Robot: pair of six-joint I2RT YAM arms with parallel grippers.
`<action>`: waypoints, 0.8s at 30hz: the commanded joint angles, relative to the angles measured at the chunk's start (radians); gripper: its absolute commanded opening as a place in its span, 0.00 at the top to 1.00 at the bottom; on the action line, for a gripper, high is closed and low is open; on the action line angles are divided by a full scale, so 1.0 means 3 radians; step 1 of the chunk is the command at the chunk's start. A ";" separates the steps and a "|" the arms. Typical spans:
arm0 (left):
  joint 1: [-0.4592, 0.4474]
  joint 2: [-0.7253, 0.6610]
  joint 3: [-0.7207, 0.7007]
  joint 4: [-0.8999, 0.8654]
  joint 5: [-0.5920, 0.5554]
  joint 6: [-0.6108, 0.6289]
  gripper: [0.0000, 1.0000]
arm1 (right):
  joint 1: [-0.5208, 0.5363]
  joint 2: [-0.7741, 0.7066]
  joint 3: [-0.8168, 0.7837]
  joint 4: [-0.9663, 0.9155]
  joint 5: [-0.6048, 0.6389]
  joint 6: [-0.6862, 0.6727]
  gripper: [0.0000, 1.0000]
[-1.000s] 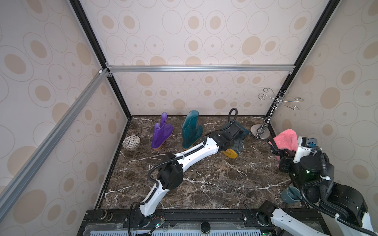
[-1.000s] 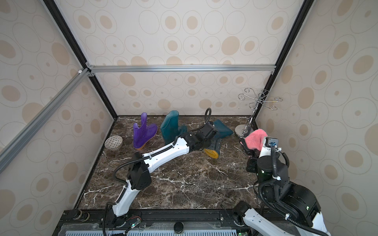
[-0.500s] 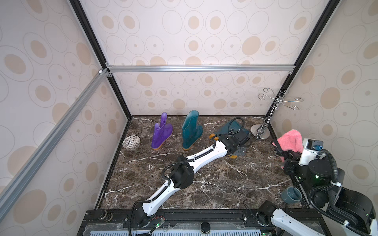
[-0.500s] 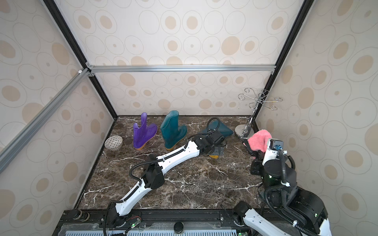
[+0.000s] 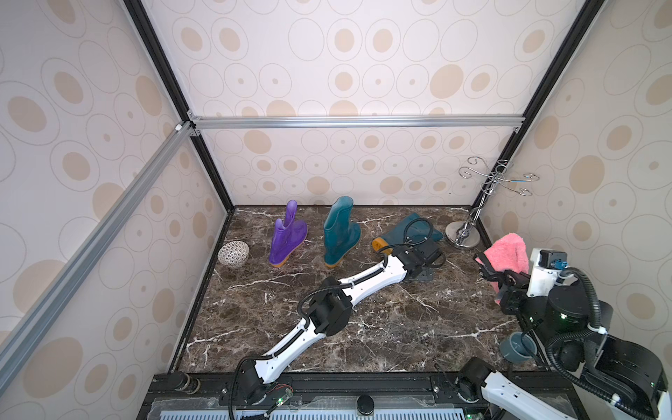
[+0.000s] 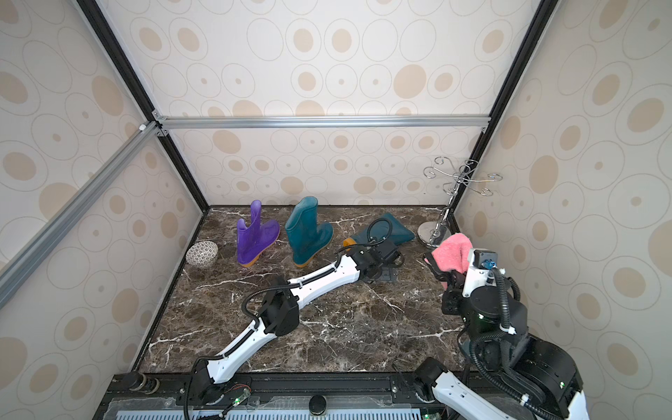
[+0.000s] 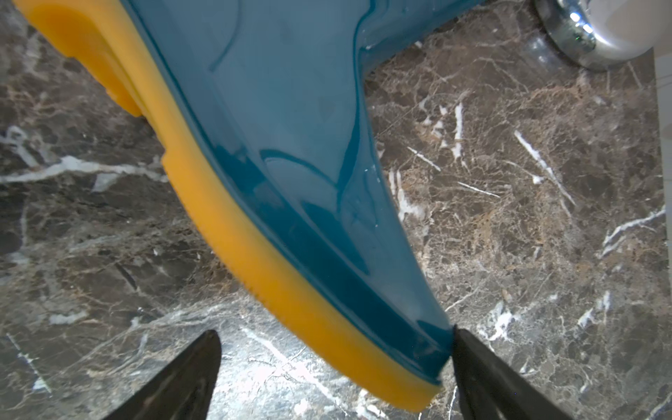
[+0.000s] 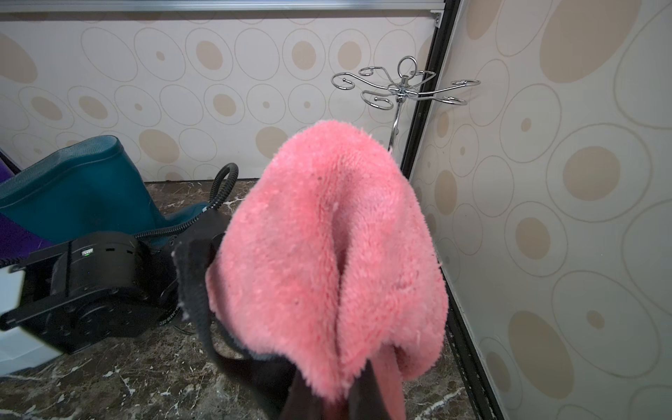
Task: Wipe the rubber boots with a cloth
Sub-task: Move the rubber boot to the center of the board.
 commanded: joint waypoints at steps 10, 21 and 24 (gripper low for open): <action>0.0078 0.0112 0.0054 -0.0264 -0.0363 0.0052 0.56 | -0.0001 -0.0072 -0.0080 0.0048 -0.0122 -0.0054 1.00; 0.0081 -0.0031 -0.0208 -0.0358 -0.0298 0.0060 0.92 | -0.0004 -0.0061 -0.0085 0.0079 -0.0206 -0.0077 1.00; 0.0097 -0.0061 -0.0206 -0.0427 -0.0297 0.0051 0.98 | -0.0002 -0.0072 -0.0080 0.0083 -0.0215 -0.0074 1.00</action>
